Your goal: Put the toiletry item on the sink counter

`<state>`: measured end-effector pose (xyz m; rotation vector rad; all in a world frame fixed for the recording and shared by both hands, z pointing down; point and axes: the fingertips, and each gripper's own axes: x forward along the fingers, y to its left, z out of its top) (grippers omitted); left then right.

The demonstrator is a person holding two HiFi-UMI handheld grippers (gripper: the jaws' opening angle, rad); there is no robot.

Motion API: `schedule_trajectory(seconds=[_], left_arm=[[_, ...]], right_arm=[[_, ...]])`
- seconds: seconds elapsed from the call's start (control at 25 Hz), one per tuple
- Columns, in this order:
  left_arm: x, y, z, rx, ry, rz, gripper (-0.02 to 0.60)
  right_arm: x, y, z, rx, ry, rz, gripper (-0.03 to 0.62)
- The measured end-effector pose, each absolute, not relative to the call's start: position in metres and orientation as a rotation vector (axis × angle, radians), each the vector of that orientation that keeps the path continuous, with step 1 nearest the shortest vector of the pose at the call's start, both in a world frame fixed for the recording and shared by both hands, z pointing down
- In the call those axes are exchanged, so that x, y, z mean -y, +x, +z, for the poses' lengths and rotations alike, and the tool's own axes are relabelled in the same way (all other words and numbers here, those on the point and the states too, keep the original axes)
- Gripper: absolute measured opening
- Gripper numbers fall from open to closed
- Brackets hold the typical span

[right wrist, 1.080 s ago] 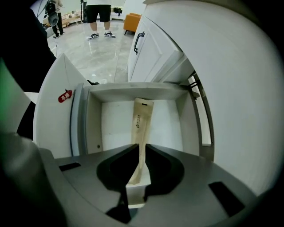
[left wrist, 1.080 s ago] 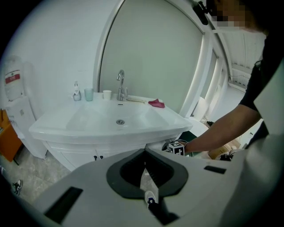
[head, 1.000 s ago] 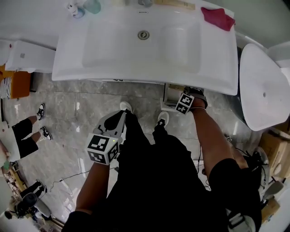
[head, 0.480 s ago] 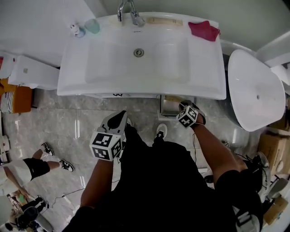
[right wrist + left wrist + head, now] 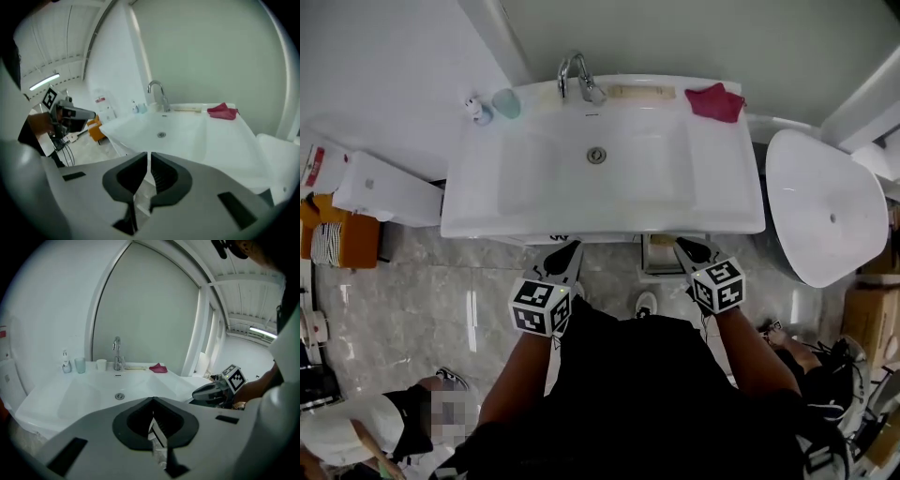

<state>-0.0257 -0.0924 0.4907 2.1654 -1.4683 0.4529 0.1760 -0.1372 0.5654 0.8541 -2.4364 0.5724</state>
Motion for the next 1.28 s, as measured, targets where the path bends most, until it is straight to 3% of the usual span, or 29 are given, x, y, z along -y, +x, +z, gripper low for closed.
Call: schedule_trajectory(seconds=[0.44,1.28], left_arm=[[0.132,-0.089,0.451,1.437,2.301,0.428,0.005],[0.155,-0.202,0.457,1.199,2.454,0.457,0.005]], right_arm=[[0.158,0.087,0.482,2.582,0.985,0.534,0.017],[0.165,-0.015,0.493,2.423,1.277,0.521,0.015]])
